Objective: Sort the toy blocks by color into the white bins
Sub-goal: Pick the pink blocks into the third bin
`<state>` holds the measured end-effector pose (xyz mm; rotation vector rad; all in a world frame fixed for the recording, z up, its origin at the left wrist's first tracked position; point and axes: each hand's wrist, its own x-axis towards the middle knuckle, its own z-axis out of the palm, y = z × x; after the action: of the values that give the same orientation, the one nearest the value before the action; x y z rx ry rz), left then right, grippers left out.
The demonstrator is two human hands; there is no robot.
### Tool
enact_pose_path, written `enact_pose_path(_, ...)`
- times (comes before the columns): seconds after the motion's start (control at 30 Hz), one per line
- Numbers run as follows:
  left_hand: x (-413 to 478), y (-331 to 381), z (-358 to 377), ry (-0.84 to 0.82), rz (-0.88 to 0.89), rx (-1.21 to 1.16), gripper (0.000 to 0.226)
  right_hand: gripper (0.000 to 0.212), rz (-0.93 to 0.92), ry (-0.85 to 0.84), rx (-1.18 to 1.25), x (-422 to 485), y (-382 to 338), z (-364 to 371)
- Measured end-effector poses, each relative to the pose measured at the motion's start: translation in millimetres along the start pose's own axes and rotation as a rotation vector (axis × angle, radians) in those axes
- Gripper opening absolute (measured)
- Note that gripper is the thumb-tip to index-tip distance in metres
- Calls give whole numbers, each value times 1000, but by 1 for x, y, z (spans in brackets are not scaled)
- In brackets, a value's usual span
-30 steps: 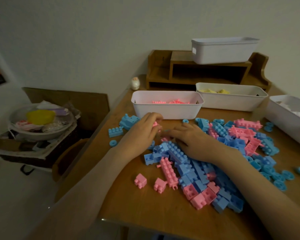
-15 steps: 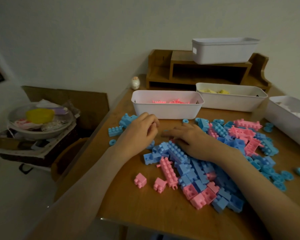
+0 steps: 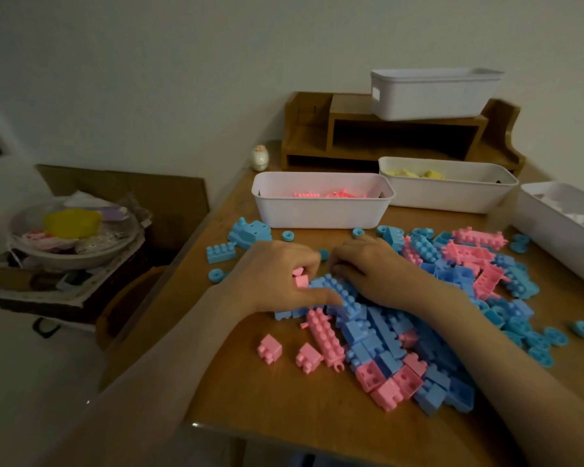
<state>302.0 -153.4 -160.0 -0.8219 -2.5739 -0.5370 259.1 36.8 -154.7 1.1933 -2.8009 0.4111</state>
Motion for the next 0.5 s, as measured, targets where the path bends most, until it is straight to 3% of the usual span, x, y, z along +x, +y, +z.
enact_pose_path(0.1, 0, -2, 3, -52, -53, 73, 49, 21, 14, 12, -2, 0, 2, 1)
enact_pose_path(0.33, 1, -12, 11, 57, -144, 147, 46, 42, 30, -66, -12, -4, -1, -5)
enact_pose_path(0.5, 3, -14, 11, 88, -306, 169, 42, 44, 61, -140, 7, -6, -2, -12)
